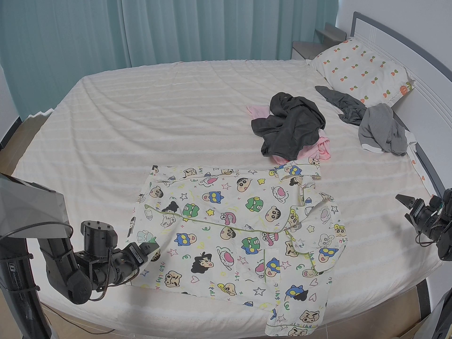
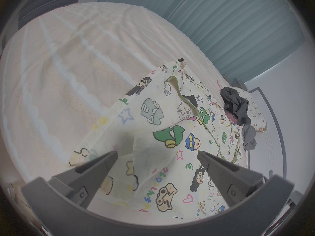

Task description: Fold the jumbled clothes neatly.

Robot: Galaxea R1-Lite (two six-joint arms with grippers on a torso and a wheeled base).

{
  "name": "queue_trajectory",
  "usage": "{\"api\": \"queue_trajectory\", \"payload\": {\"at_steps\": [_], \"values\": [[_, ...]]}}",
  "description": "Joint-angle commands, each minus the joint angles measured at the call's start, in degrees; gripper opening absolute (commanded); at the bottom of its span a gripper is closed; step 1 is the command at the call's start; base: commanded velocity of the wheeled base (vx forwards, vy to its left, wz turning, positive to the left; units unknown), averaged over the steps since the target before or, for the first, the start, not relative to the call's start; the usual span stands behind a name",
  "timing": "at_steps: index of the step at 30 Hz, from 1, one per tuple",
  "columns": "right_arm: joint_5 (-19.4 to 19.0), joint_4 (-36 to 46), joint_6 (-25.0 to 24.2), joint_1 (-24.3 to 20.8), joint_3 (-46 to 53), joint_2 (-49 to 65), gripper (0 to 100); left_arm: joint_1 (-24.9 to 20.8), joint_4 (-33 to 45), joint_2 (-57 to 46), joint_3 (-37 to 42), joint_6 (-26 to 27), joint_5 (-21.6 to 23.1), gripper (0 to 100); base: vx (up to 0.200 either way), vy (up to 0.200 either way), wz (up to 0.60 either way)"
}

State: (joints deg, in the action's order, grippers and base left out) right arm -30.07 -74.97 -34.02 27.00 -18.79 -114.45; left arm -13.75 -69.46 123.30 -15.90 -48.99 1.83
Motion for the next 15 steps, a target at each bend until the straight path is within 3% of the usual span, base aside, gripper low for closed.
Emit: {"api": "queue_trajectory", "payload": {"at_steps": [1,6,15], "values": [[-0.2,-0.1,-0.1,0.8,0.4,-1.0,100,-0.3,-0.1,-0.1,0.1,-1.2,0.0,100,0.000,0.000,0.00],[-0.6,-0.4,0.0,0.7,1.5,-0.6,100,-0.2,0.0,-3.9,0.0,-6.7,-0.1,100,0.000,0.000,0.00],[-3.3,-7.4,-0.1,0.7,5.4,-1.1,100,-0.2,-0.1,-1.7,-2.0,-9.6,-2.8,100,0.000,0.000,0.00]]}}
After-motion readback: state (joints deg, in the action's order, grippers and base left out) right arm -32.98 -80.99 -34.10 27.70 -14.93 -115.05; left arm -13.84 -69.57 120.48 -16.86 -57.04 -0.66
